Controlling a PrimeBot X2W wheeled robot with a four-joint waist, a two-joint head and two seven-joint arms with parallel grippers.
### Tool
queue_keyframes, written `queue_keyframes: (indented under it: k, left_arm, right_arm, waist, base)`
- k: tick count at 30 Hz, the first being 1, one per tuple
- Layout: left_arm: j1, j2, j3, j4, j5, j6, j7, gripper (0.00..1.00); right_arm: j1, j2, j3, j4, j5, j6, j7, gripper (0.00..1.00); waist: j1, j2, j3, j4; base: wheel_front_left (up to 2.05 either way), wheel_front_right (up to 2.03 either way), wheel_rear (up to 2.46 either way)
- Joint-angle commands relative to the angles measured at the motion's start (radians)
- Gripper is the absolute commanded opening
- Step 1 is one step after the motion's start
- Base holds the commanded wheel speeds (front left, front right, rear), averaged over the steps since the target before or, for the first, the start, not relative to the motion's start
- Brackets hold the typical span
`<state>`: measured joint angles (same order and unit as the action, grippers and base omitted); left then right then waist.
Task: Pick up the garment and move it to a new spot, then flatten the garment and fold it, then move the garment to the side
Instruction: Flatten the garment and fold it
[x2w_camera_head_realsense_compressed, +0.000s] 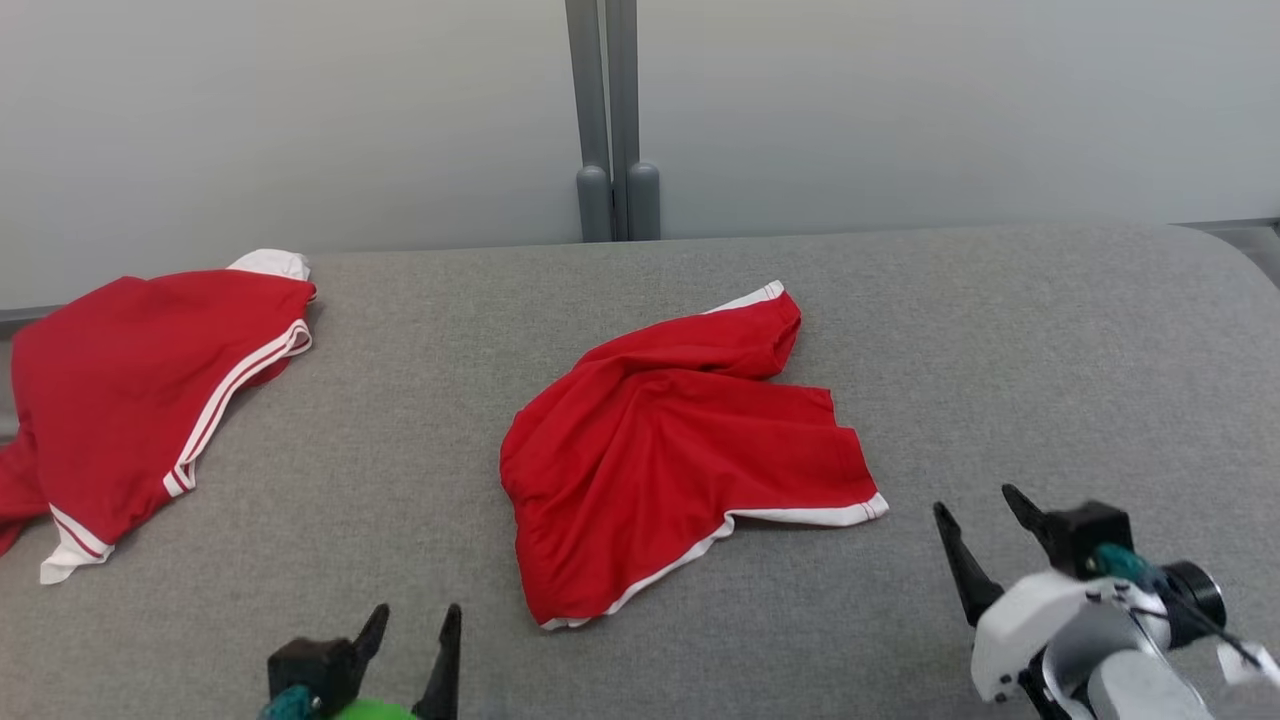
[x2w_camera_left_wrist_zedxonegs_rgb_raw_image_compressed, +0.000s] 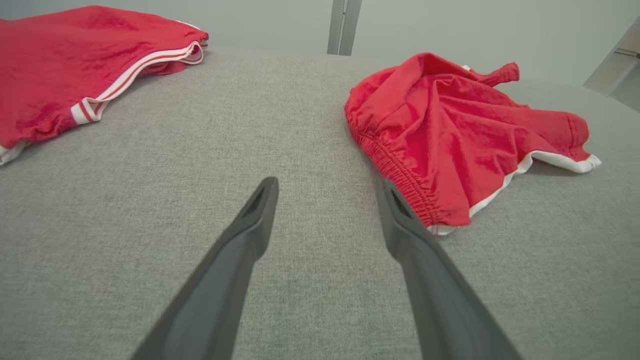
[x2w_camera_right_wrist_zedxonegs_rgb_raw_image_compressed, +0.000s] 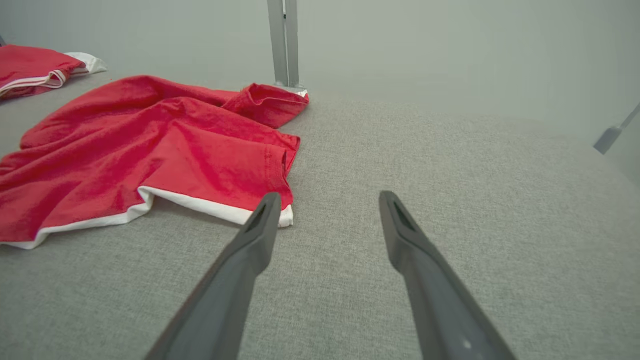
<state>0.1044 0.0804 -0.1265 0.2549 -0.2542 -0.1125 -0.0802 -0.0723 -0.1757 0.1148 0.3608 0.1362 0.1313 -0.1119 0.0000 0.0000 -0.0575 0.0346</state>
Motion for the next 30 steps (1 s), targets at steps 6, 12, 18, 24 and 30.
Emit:
queue_keyframes:
  k: [6, 12, 18, 24, 30]
  left_arm:
    - [-0.06, 0.026, -0.091, -0.105, -0.061, -0.01, 0.359, 1.0]
    - [-0.116, 0.066, -0.191, -0.148, -0.143, -0.018, 0.578, 1.0]
    - [-0.177, 0.061, -0.21, -0.127, -0.157, -0.019, 0.572, 1.0]
    - [-0.215, 0.072, -0.227, -0.106, -0.155, -0.02, 0.573, 1.0]
    - [-0.252, 0.072, -0.255, -0.09, -0.14, -0.02, 0.583, 1.0]
  right_arm:
    - [-0.173, -0.086, 0.168, -0.004, 0.092, -0.001, 0.357, 1.0]
    - [-0.303, -0.111, 0.241, 0.001, 0.128, -0.001, 0.6, 1.0]
    - [-0.326, -0.096, 0.224, 0.026, 0.121, -0.001, 0.659, 1.0]
    - [-0.319, -0.098, 0.225, 0.032, 0.13, -0.001, 0.677, 1.0]
    - [-0.34, -0.095, 0.22, 0.034, 0.118, -0.001, 0.684, 1.0]
  waist:
    - [0.0, 0.0, 0.061, 0.013]
    - [0.0, 0.0, 0.161, 0.03]
    - [0.0, 0.0, 0.211, 0.047]
    - [0.0, 0.0, 0.225, 0.048]
    - [0.0, 0.0, 0.236, 0.041]
  base:
    - [0.0, 0.0, 0.0]
    - [0.0, 0.0, 0.0]
    - [0.0, 0.0, 0.0]
    - [0.0, 0.0, 0.0]
    - [0.0, 0.0, 0.0]
